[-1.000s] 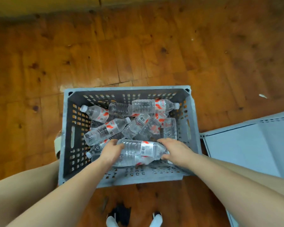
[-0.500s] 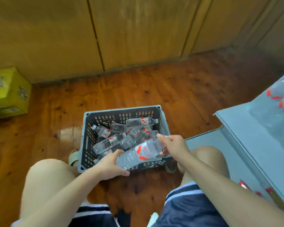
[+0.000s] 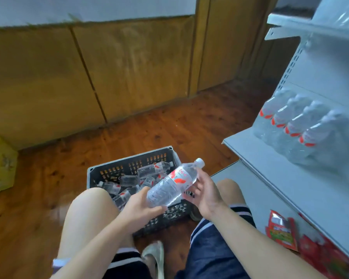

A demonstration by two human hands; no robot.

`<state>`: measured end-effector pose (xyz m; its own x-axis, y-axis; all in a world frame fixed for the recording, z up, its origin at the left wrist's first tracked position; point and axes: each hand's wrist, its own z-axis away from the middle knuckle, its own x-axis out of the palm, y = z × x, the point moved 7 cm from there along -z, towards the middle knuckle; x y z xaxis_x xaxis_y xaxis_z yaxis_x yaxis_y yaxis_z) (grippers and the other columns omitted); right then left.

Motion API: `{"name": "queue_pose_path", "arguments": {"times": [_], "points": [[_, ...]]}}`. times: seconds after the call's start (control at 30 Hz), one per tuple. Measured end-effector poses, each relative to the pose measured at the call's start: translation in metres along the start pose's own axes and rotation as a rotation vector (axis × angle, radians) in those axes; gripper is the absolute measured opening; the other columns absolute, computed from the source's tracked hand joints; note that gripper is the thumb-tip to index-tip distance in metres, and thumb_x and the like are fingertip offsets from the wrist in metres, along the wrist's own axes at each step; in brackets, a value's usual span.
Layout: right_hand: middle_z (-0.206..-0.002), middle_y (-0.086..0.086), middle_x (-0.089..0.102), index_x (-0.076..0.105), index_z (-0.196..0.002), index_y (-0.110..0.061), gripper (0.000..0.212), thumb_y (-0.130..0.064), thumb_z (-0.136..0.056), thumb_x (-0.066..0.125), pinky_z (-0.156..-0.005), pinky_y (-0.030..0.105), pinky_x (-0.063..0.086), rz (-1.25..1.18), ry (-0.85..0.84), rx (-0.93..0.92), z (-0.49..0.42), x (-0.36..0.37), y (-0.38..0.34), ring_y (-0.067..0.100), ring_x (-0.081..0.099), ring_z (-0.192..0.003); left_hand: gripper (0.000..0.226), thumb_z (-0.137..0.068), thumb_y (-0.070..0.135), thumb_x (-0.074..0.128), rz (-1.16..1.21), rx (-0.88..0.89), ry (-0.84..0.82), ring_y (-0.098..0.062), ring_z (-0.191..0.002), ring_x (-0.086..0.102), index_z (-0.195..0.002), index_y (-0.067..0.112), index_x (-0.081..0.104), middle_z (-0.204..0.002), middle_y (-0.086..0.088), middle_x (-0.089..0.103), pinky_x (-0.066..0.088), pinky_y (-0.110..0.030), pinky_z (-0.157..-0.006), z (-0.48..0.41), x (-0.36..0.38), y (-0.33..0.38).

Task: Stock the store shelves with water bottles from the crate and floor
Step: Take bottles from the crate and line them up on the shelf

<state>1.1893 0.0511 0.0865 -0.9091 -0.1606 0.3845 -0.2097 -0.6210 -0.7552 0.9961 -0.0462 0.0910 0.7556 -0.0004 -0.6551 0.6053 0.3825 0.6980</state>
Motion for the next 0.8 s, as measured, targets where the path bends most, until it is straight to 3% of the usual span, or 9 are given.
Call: {"name": "queue_pose_path", "arguments": {"times": [0.1,0.2,0.27,0.33,0.43,0.53,0.6,0.67,0.8], "points": [[-0.125,0.009,0.07,0.056,-0.134,-0.026,0.053,-0.041,-0.086,0.076,-0.092,0.053,0.058,-0.049,0.017,0.007,0.004,-0.013,0.018,0.029,0.068,-0.114,0.05,-0.067,0.06,0.075,-0.072,0.065,0.016,-0.008,-0.086,0.063,-0.099,0.031,0.05,-0.097,0.011,0.065,0.057,-0.037,-0.074,-0.014,0.016,0.022],[-0.122,0.012,0.07,0.05,-0.135,-0.015,0.05,-0.028,-0.093,0.072,-0.09,0.05,0.06,-0.125,0.103,-0.031,0.021,-0.04,0.007,0.029,0.072,-0.107,0.045,-0.076,0.047,0.078,-0.106,0.171,-0.052,-0.003,-0.085,0.056,-0.103,0.03,0.047,-0.1,0.011,0.06,0.044,-0.02,-0.065,-0.025,0.042,0.062],[-0.094,0.006,0.076,0.054,-0.12,-0.01,0.031,-0.022,-0.096,0.068,-0.085,0.045,0.061,-0.134,0.162,-0.049,0.038,-0.065,-0.003,0.018,0.076,-0.082,0.044,-0.075,0.051,0.077,-0.119,0.241,-0.104,-0.003,-0.082,0.054,-0.099,0.031,0.045,-0.097,0.012,0.056,0.036,-0.017,-0.06,-0.028,0.06,0.088],[-0.068,-0.001,0.071,0.054,-0.113,-0.006,0.022,-0.014,-0.096,0.067,-0.098,0.054,0.054,-0.172,0.204,-0.104,0.052,-0.09,-0.012,0.011,0.07,-0.06,0.051,-0.066,0.063,0.071,-0.119,0.306,-0.142,-0.005,-0.082,0.054,-0.097,0.032,0.046,-0.094,0.014,0.055,0.037,-0.02,-0.061,-0.029,0.077,0.111],[-0.091,0.005,0.077,0.048,-0.131,-0.008,0.044,-0.018,-0.094,0.071,-0.097,0.057,0.054,-0.192,0.184,-0.183,0.067,-0.103,-0.025,0.019,0.076,-0.081,0.049,-0.068,0.061,0.073,-0.068,0.366,-0.167,-0.005,-0.086,0.059,-0.1,0.033,0.049,-0.097,0.014,0.059,0.043,-0.024,-0.064,-0.029,0.096,0.137],[-0.129,0.009,0.068,0.04,-0.143,-0.031,0.075,-0.031,-0.082,0.084,-0.093,0.056,0.057,-0.163,0.23,-0.242,0.068,-0.12,-0.031,0.029,0.071,-0.11,0.048,-0.075,0.051,0.08,-0.039,0.425,-0.15,-0.004,-0.092,0.059,-0.106,0.035,0.049,-0.104,0.016,0.056,0.047,-0.023,-0.07,-0.03,0.109,0.157],[-0.13,0.008,0.067,0.037,-0.144,-0.033,0.085,-0.036,-0.076,0.088,-0.091,0.052,0.059,-0.116,0.339,-0.292,0.073,-0.136,-0.04,0.027,0.071,-0.11,0.054,-0.077,0.049,0.082,-0.023,0.485,-0.162,-0.004,-0.101,0.058,-0.117,0.032,0.049,-0.112,0.015,0.055,0.05,-0.025,-0.079,-0.031,0.121,0.168],[-0.125,0.006,0.069,0.044,-0.14,-0.027,0.079,-0.036,-0.075,0.089,-0.088,0.047,0.061,-0.049,0.463,-0.342,0.081,-0.157,-0.051,0.022,0.073,-0.107,0.06,-0.082,0.055,0.076,0.003,0.524,-0.245,-0.003,-0.109,0.057,-0.129,0.033,0.046,-0.122,0.018,0.055,0.052,-0.025,-0.09,-0.033,0.137,0.177],[-0.119,0.0,0.073,0.059,-0.125,-0.02,0.059,-0.035,-0.076,0.088,-0.087,0.042,0.062,0.066,0.575,-0.41,0.089,-0.2,-0.076,0.015,0.073,-0.104,0.069,-0.077,0.076,0.065,0.165,0.428,-0.497,-0.005,-0.121,0.06,-0.135,0.041,0.051,-0.134,0.023,0.06,0.051,-0.035,-0.105,-0.055,0.17,0.197]]}}
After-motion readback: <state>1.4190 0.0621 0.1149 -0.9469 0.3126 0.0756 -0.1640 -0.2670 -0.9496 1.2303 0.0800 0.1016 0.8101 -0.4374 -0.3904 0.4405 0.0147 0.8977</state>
